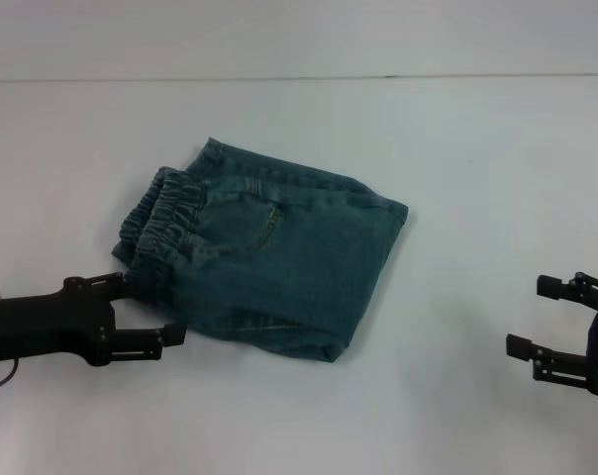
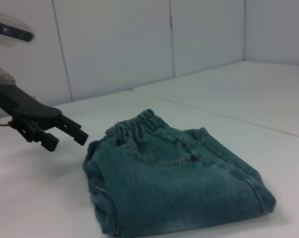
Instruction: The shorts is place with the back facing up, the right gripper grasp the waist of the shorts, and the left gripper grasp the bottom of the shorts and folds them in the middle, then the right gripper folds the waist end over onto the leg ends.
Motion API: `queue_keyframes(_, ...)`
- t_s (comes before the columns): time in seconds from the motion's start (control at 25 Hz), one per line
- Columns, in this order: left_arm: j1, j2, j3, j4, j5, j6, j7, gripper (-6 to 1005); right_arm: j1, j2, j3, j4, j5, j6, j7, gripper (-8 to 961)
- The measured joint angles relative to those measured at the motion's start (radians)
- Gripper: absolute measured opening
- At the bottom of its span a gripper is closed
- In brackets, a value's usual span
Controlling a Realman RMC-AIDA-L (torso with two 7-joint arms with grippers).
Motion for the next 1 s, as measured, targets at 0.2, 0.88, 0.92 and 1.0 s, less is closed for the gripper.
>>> queue_keyframes(0.2, 0.000, 0.000, -0.004, 0.000, 0.006, 0.000, 0.000, 884, 0.050, 0.003, -0.018, -0.010, -0.032, -0.007, 0.009, 897)
queue_keyframes(0.88, 0.002, -0.006, -0.002, 0.000, 0.006, -0.010, 0.006, 884, 0.209, 0.008, -0.111, 0.006, -0.090, 0.013, 0.035, 897)
queue_keyframes(0.92, 0.002, -0.006, -0.002, 0.000, 0.006, -0.010, 0.006, 884, 0.211, 0.007, -0.112, 0.008, -0.090, 0.015, 0.035, 897)
queue_keyframes(1.0, 0.000, -0.006, -0.001, 0.000, 0.006, -0.011, 0.007, 884, 0.214, 0.007, -0.113, 0.015, -0.089, 0.022, 0.036, 897)
